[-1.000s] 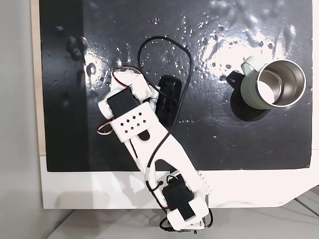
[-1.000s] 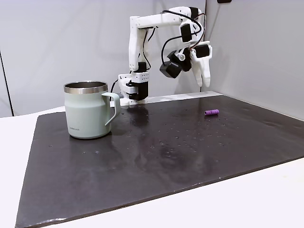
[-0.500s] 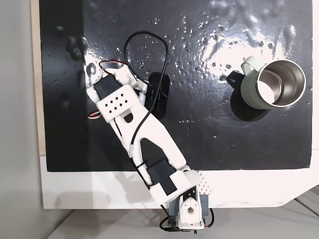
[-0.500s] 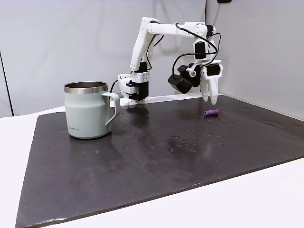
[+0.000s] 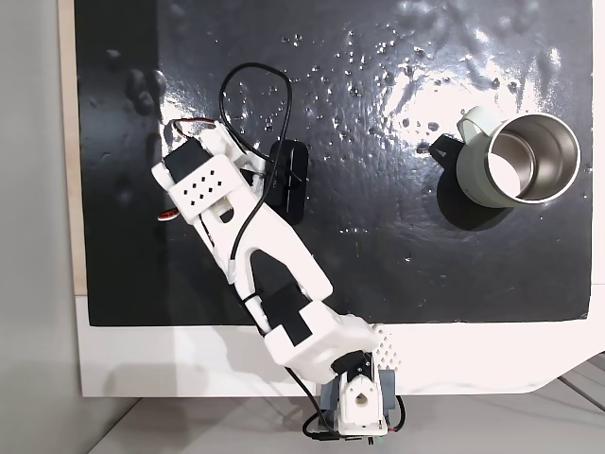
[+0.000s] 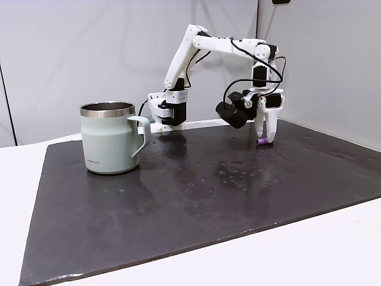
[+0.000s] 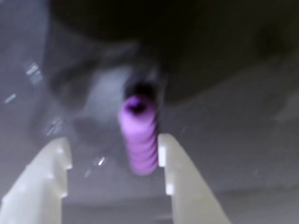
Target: Grasp a pengrip and put it in the cup.
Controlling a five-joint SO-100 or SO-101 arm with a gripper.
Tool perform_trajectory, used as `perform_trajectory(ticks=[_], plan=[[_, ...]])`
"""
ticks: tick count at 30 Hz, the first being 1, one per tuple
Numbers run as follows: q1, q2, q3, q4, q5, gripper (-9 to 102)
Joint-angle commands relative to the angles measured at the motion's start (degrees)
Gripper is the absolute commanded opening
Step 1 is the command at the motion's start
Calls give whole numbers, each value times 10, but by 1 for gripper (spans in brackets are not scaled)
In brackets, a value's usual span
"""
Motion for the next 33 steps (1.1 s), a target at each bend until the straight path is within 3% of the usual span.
perform_trajectory(ticks=[1, 13, 21, 33], plan=[[0, -3, -50, 2, -11, 17], [3, -60, -91, 3, -21, 13], [4, -66, -91, 5, -33, 0], [9, 119, -119, 69, -103, 0]])
